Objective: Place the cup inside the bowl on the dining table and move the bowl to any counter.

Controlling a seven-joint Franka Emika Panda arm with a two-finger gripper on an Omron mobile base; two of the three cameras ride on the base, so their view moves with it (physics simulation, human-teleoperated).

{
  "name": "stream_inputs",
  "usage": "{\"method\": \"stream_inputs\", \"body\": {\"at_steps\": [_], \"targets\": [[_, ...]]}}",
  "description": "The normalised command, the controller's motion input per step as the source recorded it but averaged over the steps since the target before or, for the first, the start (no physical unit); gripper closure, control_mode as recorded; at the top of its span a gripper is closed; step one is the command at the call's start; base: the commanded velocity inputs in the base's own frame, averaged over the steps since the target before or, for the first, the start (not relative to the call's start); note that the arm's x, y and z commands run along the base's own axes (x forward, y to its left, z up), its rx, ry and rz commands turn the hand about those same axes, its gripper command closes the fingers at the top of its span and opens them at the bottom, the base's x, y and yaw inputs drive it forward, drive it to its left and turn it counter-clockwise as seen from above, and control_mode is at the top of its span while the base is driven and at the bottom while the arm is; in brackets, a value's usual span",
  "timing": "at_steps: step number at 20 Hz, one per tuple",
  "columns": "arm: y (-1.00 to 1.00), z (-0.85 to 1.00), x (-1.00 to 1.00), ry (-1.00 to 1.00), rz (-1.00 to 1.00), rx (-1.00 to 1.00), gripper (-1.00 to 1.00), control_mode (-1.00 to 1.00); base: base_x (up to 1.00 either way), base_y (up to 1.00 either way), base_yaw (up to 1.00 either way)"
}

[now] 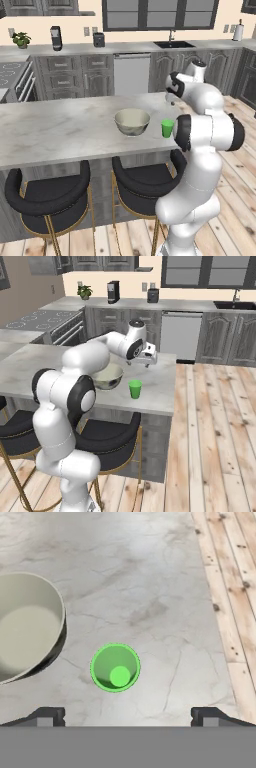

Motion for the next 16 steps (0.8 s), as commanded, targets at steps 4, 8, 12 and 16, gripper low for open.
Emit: {"method": "stream_inputs", "body": {"at_steps": [4, 8, 12, 16], "targets": [[0.0, -0.32, 0.04, 0.0, 0.0, 0.0, -1.0, -1.0, 0.0, 0.0, 0.0], [0.0, -0.27, 0.07, 0.0, 0.0, 0.0, -1.0, -1.0, 0.0, 0.0, 0.0], [0.0, -0.27, 0.05, 0.0, 0.0, 0.0, -1.0, -1.0, 0.0, 0.0, 0.0], [0.0, -0.3, 0.02, 0.0, 0.0, 0.0, -1.0, -1.0, 0.0, 0.0, 0.0]]}}
